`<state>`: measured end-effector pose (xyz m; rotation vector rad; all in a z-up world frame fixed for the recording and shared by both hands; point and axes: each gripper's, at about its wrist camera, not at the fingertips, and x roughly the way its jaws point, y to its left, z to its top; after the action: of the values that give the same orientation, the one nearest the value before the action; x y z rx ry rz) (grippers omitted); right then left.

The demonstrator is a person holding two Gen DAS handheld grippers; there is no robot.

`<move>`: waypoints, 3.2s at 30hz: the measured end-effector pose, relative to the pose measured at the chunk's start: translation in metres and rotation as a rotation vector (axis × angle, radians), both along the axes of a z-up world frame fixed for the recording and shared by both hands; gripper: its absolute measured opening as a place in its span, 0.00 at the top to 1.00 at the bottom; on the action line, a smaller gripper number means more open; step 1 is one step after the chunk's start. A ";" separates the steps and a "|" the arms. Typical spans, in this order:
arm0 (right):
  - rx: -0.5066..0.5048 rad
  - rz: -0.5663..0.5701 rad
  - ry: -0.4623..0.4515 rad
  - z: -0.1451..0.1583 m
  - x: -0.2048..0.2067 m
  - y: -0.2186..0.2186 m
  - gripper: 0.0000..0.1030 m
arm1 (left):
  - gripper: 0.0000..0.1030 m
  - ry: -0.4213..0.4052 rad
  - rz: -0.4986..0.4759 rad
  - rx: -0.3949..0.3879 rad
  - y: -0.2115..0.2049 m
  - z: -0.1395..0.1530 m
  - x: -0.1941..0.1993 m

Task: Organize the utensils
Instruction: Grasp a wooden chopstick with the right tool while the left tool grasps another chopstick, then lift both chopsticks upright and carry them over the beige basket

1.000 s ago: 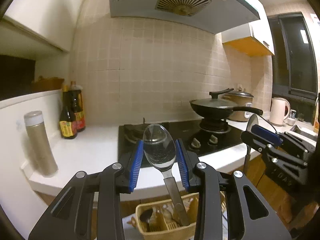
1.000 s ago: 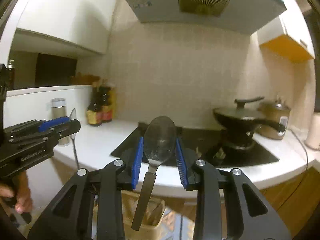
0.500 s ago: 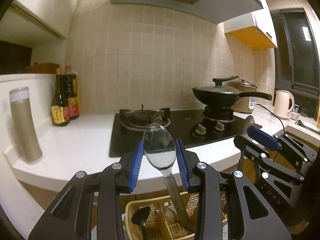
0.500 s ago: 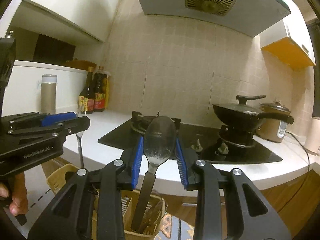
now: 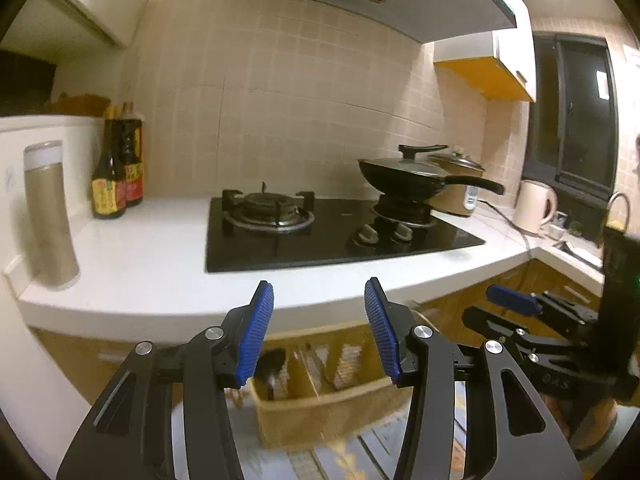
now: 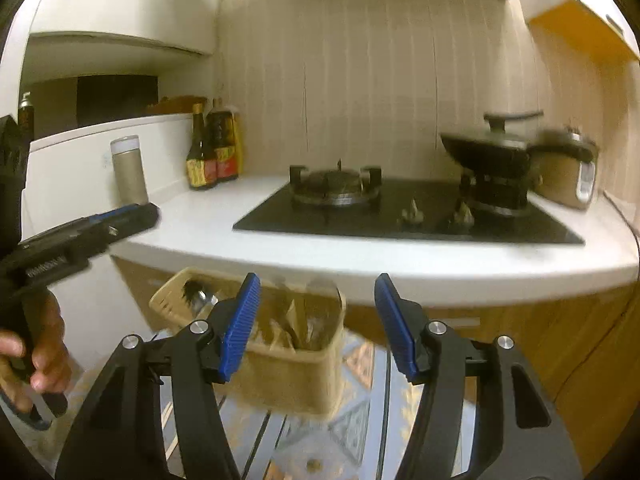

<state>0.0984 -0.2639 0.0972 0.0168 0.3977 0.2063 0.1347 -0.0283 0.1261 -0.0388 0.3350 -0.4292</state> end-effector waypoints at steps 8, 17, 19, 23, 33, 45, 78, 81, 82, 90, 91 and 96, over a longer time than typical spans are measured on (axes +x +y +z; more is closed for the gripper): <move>0.018 0.048 0.322 -0.019 -0.021 -0.005 0.47 | 0.55 0.218 -0.035 0.013 0.022 -0.018 -0.025; 0.065 0.103 0.746 -0.094 -0.012 0.014 0.61 | 0.57 0.570 0.012 0.143 0.041 -0.113 -0.011; 0.061 0.105 0.811 -0.109 -0.011 0.020 0.63 | 0.58 0.640 0.013 0.145 0.045 -0.136 -0.005; 0.036 0.098 0.870 -0.125 -0.010 0.031 0.63 | 0.59 0.717 0.017 0.169 0.043 -0.163 0.002; -0.036 0.056 0.957 -0.147 -0.004 0.043 0.76 | 0.66 0.716 0.036 0.281 0.034 -0.182 0.006; -0.189 0.045 0.962 -0.159 -0.001 0.074 0.82 | 0.67 0.703 0.022 0.458 0.010 -0.181 0.007; 0.026 0.256 0.300 0.018 -0.049 0.056 0.96 | 0.98 0.241 -0.125 -0.054 0.030 -0.008 -0.047; 0.044 0.239 0.222 0.041 -0.042 0.048 0.96 | 0.98 0.166 -0.137 -0.091 0.028 0.016 -0.050; 0.054 0.233 0.197 0.048 -0.038 0.045 0.96 | 0.98 0.136 -0.137 -0.098 0.026 0.028 -0.048; 0.060 0.152 -0.152 0.097 -0.023 0.026 0.96 | 0.98 -0.058 -0.102 -0.149 0.011 0.084 -0.040; 0.049 0.143 -0.198 0.099 -0.023 0.026 0.96 | 0.98 -0.082 -0.093 -0.153 0.007 0.086 -0.035; 0.022 0.085 -0.339 0.089 -0.003 0.023 0.96 | 0.98 -0.144 -0.051 -0.134 -0.013 0.078 -0.017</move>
<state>0.0949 -0.2407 0.1866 -0.0134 0.0581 0.2926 0.1179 -0.0415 0.2045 -0.1300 0.1655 -0.5019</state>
